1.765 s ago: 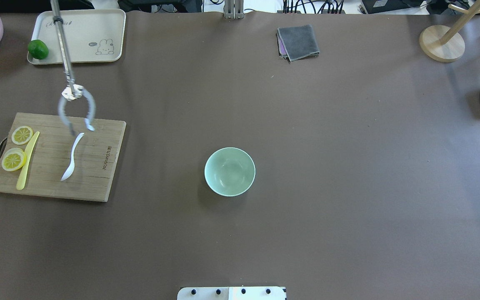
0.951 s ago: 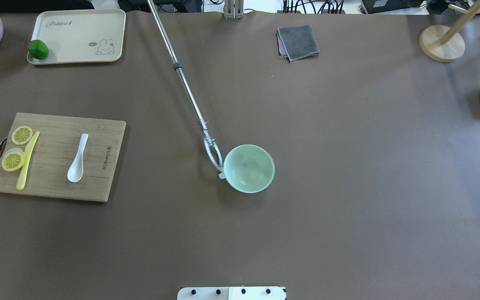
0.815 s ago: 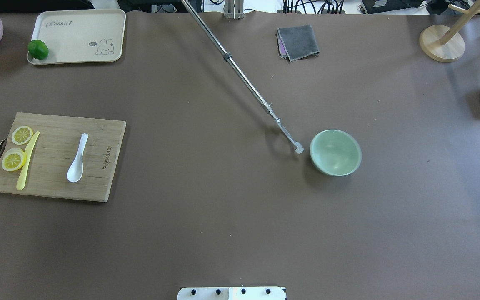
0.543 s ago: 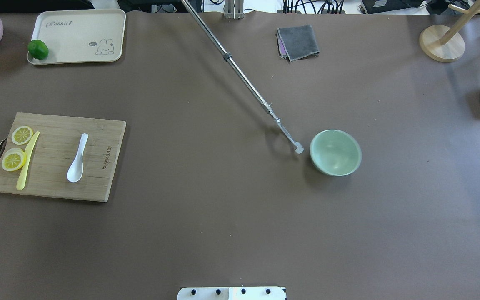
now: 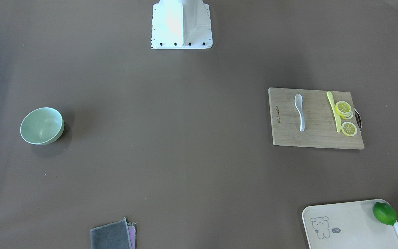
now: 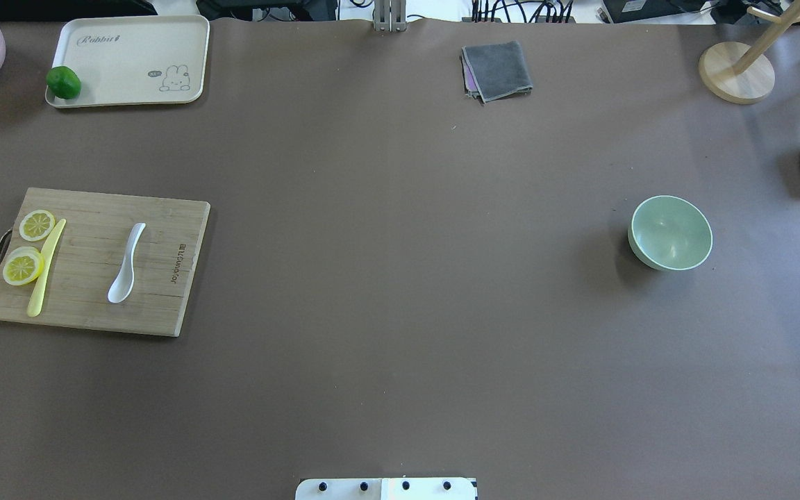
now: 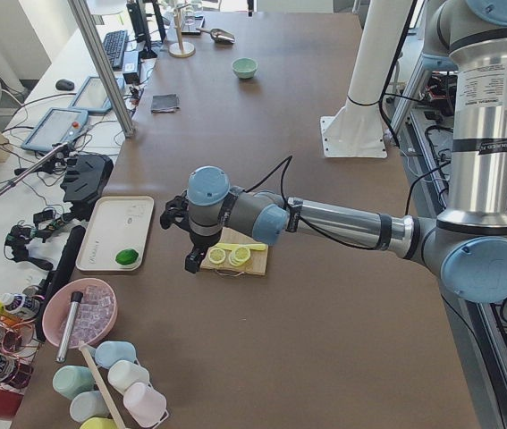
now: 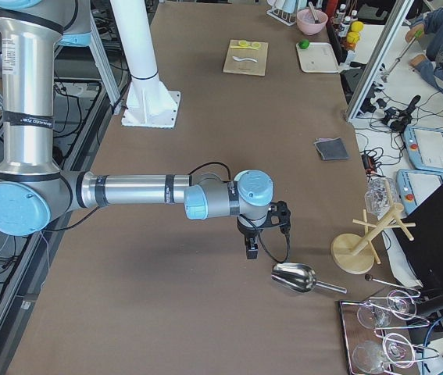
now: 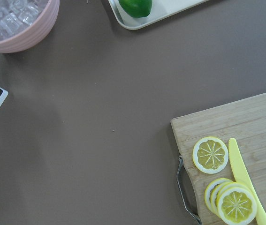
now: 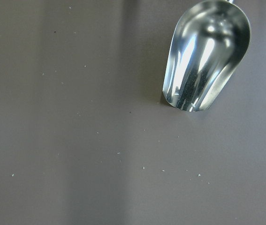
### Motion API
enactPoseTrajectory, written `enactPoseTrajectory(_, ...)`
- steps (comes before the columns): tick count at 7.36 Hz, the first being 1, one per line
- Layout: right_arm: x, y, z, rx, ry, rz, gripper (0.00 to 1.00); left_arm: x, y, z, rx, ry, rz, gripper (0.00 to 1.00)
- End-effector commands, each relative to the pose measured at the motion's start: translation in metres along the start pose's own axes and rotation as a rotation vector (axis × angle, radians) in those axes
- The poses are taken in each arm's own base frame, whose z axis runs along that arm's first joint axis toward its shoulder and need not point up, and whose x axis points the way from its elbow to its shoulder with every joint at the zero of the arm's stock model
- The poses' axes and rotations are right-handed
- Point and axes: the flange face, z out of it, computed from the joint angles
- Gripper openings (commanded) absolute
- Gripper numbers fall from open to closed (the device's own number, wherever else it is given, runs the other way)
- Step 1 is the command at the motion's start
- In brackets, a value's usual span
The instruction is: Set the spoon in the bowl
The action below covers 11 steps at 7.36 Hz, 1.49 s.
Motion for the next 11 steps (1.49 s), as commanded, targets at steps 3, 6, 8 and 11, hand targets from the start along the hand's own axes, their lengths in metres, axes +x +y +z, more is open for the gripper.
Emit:
enactPoseTrajectory(3, -0.002, 0.002, -0.001, 0.046, -0.017, -0.051, 1.00, 0.001, 0.004, 0.007, -0.021, 0.005, -0.007, 0.98)
enactPoseTrajectory(6, -0.001, 0.020, 0.004, 0.074, -0.076, -0.087, 1.00, -0.001, 0.003, 0.012, -0.023, 0.008, -0.100, 0.98)
enactPoseTrajectory(8, 0.000, 0.028, 0.005, 0.070, -0.079, -0.082, 1.00, 0.007, -0.004, 0.015, -0.025, 0.013, -0.097, 0.98)
enactPoseTrajectory(11, -0.014, 0.021, 0.012, 0.063, -0.087, -0.051, 0.98, 0.062, -0.017, 0.017, -0.014, 0.103, -0.175, 0.98)
